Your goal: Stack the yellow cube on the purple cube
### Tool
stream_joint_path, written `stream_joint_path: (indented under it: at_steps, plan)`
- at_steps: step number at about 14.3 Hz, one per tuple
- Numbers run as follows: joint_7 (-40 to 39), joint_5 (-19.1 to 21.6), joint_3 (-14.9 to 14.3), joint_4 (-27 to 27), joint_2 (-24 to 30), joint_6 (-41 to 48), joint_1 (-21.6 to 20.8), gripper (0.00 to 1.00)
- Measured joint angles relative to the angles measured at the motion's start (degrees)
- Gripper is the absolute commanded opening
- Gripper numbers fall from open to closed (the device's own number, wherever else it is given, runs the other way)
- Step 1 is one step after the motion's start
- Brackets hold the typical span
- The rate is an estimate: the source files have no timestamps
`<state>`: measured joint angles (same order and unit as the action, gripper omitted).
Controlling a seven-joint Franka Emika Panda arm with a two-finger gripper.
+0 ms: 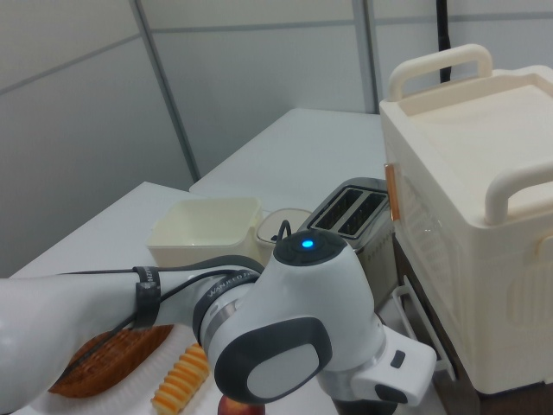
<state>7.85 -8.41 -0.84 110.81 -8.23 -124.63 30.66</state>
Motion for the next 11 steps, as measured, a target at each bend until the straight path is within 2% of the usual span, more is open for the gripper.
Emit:
stream_joint_path:
  at_steps: [3,5,6,8,11]
  plan:
    - [-0.05,-0.01,0.35,-2.34,2.91,-0.01,-0.38,1.00]
    - [-0.06,0.04,0.73,-5.64,6.57,5.26,-2.74,1.00]
    - [-0.04,0.25,0.93,-9.37,8.17,11.93,-5.54,1.00]
    - [0.16,2.81,1.04,-14.33,9.37,19.08,-10.13,1.00]
    - [5.42,5.35,0.82,-18.37,9.66,23.74,-18.75,1.00]
